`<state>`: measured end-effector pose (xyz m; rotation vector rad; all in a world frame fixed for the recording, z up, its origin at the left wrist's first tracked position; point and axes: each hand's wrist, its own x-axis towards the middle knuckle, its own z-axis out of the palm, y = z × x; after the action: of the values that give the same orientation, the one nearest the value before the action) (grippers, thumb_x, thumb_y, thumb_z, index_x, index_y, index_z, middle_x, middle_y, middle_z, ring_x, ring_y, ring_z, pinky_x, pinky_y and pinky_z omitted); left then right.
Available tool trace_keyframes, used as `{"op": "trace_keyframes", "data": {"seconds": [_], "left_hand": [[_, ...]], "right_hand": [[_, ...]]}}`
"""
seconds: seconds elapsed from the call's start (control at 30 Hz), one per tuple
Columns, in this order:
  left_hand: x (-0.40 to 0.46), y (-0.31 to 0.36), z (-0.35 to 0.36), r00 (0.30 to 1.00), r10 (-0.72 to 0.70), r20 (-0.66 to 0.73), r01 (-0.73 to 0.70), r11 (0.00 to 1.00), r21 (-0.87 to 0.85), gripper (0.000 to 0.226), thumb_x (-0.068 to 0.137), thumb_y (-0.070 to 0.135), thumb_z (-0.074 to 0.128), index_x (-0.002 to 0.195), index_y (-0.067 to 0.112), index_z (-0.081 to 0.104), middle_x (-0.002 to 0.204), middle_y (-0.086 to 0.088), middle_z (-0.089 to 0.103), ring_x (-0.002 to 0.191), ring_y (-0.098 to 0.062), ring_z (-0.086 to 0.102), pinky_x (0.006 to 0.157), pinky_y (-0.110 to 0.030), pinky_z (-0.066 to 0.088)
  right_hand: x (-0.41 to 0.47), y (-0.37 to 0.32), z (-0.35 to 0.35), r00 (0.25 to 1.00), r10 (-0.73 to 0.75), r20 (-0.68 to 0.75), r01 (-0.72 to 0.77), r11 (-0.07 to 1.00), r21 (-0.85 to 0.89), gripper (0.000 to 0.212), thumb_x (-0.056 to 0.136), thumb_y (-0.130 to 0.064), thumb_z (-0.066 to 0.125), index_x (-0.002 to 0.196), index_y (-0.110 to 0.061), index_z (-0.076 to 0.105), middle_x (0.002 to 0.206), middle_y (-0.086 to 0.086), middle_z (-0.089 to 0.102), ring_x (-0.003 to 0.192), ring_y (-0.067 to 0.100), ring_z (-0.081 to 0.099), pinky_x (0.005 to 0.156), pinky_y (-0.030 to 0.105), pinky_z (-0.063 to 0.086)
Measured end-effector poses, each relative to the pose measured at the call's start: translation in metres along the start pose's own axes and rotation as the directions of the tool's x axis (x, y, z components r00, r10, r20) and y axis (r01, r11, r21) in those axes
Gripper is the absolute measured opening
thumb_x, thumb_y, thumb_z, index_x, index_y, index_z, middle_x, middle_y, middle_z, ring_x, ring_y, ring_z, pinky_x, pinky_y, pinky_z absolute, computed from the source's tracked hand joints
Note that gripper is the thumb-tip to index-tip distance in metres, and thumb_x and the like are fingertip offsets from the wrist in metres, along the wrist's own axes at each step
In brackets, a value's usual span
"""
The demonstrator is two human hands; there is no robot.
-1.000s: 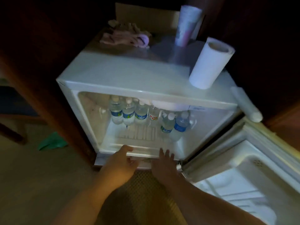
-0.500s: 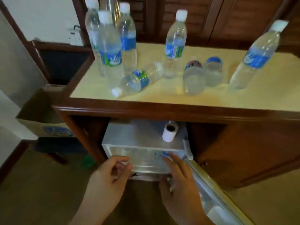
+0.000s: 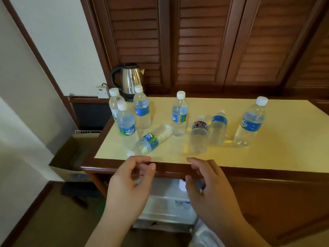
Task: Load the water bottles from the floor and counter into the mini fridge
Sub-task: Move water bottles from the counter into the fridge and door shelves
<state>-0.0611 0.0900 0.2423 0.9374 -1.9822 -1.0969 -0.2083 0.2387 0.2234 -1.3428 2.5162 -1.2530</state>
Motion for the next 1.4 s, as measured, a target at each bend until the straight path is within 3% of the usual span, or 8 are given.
{"op": "trace_keyframes", "data": {"seconds": [0.13, 0.3, 0.53, 0.67, 0.9, 1.13, 1.27, 1.4], "left_hand": [[0.021, 0.010, -0.014, 0.997, 0.015, -0.076, -0.013, 0.999, 0.032, 0.011, 0.091, 0.035, 0.073, 0.101, 0.035, 0.069, 0.091, 0.022, 0.069, 0.090, 0.003, 0.067, 0.071, -0.004, 0.047], [0.079, -0.006, -0.040, 0.985, 0.057, -0.160, -0.028, 0.984, 0.176, 0.033, 0.089, 0.044, 0.073, 0.120, 0.040, 0.062, 0.105, 0.015, 0.064, 0.100, -0.001, 0.061, 0.081, -0.025, 0.056], [0.174, -0.022, -0.059, 0.978, 0.210, -0.012, -0.190, 0.906, 0.379, 0.067, 0.090, 0.053, 0.070, 0.149, 0.046, 0.040, 0.138, 0.003, 0.048, 0.116, -0.013, 0.050, 0.096, -0.036, 0.051], [0.212, -0.024, -0.057, 0.959, 0.261, 0.112, -0.284, 0.862, 0.420, 0.057, 0.095, 0.053, 0.064, 0.148, 0.041, 0.045, 0.136, 0.005, 0.058, 0.118, -0.013, 0.049, 0.093, -0.028, 0.039], [0.224, -0.036, -0.062, 0.938, 0.322, 0.132, -0.348, 0.878, 0.329, 0.034, 0.097, 0.044, 0.064, 0.129, 0.034, 0.065, 0.111, 0.006, 0.073, 0.100, -0.015, 0.067, 0.081, -0.033, 0.059], [0.183, -0.043, -0.096, 0.909, 0.396, 0.127, -0.415, 0.882, 0.221, 0.044, 0.090, 0.055, 0.061, 0.125, 0.031, 0.072, 0.104, 0.005, 0.076, 0.087, -0.011, 0.071, 0.072, -0.032, 0.061], [0.141, -0.039, -0.118, 0.902, 0.426, 0.063, -0.427, 0.864, 0.267, 0.044, 0.094, 0.054, 0.060, 0.128, 0.028, 0.071, 0.108, 0.009, 0.075, 0.085, -0.005, 0.069, 0.065, -0.025, 0.058], [0.084, -0.034, -0.132, 0.903, 0.430, 0.003, -0.413, 0.863, 0.291, 0.039, 0.096, 0.055, 0.062, 0.128, 0.034, 0.070, 0.106, 0.018, 0.068, 0.078, 0.000, 0.065, 0.066, -0.017, 0.053]], "right_hand": [[0.039, -0.013, 0.015, 0.983, -0.140, 0.119, 0.152, 0.984, -0.093, 0.041, 0.097, -0.034, 0.060, 0.137, -0.040, 0.055, 0.116, -0.018, 0.053, 0.110, 0.007, 0.044, 0.095, 0.026, 0.046], [0.083, -0.038, 0.061, 0.914, -0.256, 0.313, 0.315, 0.936, -0.154, 0.048, 0.099, -0.033, 0.056, 0.146, -0.037, 0.048, 0.143, -0.009, 0.048, 0.131, 0.015, 0.038, 0.109, 0.038, 0.041], [0.134, -0.051, 0.133, 0.825, -0.381, 0.418, 0.531, 0.775, -0.342, 0.056, 0.085, -0.010, 0.062, 0.137, -0.028, 0.057, 0.142, 0.005, 0.053, 0.129, 0.031, 0.046, 0.099, 0.048, 0.047], [0.147, -0.058, 0.154, 0.772, -0.380, 0.510, 0.610, 0.669, -0.424, 0.060, 0.085, -0.015, 0.070, 0.142, -0.027, 0.056, 0.131, 0.006, 0.055, 0.117, 0.031, 0.045, 0.095, 0.049, 0.048], [0.148, -0.066, 0.167, 0.769, -0.342, 0.541, 0.620, 0.605, -0.500, 0.023, 0.087, -0.015, 0.066, 0.109, -0.019, 0.070, 0.116, 0.002, 0.055, 0.110, 0.027, 0.045, 0.085, 0.043, 0.050], [0.114, -0.046, 0.129, 0.879, -0.438, 0.188, 0.473, 0.760, -0.446, 0.031, 0.089, -0.016, 0.076, 0.119, -0.016, 0.070, 0.116, 0.001, 0.062, 0.100, 0.021, 0.060, 0.076, 0.036, 0.057], [0.085, -0.063, 0.096, 0.933, -0.239, -0.271, 0.180, 0.958, -0.224, 0.027, 0.089, -0.026, 0.079, 0.111, -0.011, 0.076, 0.107, -0.003, 0.063, 0.079, 0.011, 0.065, 0.071, 0.021, 0.054], [0.048, -0.078, 0.067, 0.900, -0.098, -0.424, 0.060, 0.993, -0.103, 0.026, 0.087, -0.027, 0.079, 0.106, -0.010, 0.075, 0.099, 0.000, 0.058, 0.075, 0.008, 0.056, 0.070, 0.011, 0.045]]}}
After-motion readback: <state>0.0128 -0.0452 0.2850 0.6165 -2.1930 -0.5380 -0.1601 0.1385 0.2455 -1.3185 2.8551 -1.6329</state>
